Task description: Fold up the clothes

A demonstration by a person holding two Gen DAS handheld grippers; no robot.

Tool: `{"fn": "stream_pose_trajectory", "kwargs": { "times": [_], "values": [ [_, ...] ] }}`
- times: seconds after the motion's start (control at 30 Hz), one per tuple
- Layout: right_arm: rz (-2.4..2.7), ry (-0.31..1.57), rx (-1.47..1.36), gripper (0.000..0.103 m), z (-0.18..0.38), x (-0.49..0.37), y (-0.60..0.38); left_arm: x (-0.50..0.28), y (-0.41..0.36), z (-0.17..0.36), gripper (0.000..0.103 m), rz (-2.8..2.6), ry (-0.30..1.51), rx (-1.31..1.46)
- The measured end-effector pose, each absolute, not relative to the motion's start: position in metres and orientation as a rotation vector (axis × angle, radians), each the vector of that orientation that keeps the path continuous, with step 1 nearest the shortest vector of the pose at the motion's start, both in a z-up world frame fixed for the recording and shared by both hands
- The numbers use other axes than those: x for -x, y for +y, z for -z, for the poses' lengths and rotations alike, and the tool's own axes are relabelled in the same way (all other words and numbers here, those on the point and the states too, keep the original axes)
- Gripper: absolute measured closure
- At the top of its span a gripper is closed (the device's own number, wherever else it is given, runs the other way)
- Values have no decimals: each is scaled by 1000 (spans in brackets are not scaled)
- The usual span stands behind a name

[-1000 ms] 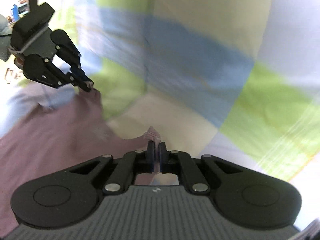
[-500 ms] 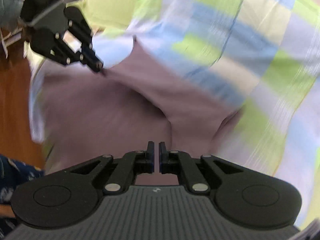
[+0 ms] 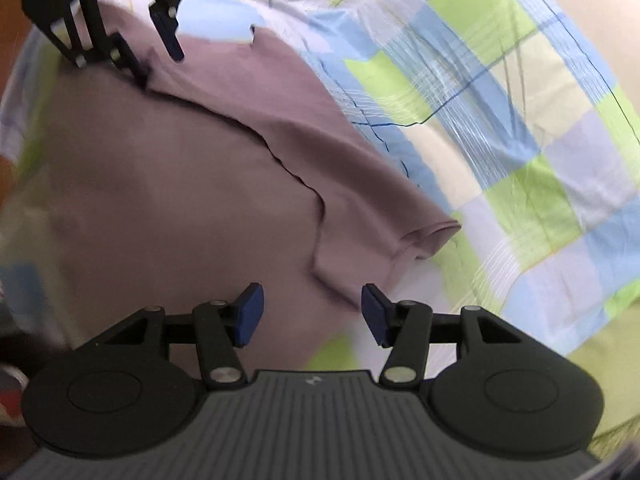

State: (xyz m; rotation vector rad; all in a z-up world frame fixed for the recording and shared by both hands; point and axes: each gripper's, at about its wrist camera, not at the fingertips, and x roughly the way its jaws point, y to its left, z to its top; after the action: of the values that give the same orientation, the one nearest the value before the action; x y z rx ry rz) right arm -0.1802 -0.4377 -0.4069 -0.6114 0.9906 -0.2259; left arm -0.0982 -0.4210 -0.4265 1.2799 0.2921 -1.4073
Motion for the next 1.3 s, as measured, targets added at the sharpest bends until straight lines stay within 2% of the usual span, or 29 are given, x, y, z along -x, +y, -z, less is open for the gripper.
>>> {"fn": "stream_pose_trajectory", "kwargs": {
  "times": [0.07,0.2,0.23,0.27,0.3,0.67,0.8,1.17,1.2,1.27,1.3],
  "values": [
    [219,995,659,70,417,175,-444,93,-422,427,70,1417,322,-1259],
    [181,989,757,73,433,164,-450,89,-423,431,70,1444,333,-1248],
    [166,987,776,80,437,161,-451,89,-423,432,73,1451,334,-1249],
    [136,997,765,102,440,156,-454,88,-424,433,81,1459,337,-1251],
    [123,1003,755,103,441,153,-456,89,-425,433,102,1469,334,-1261],
    [155,987,564,103,374,180,-429,81,-395,387,103,1496,222,-1329],
    [120,1005,503,103,374,197,-401,98,-373,382,103,1491,234,-1362],
    [116,1035,434,103,398,213,-356,130,-350,414,103,1424,280,-1374],
    [120,1048,466,102,404,211,-354,130,-352,417,102,1409,295,-1377],
    [121,1081,502,83,411,209,-350,132,-352,421,102,1381,291,-1394],
    [121,1131,528,61,418,209,-345,135,-349,420,102,1370,292,-1397]
  ]
}}
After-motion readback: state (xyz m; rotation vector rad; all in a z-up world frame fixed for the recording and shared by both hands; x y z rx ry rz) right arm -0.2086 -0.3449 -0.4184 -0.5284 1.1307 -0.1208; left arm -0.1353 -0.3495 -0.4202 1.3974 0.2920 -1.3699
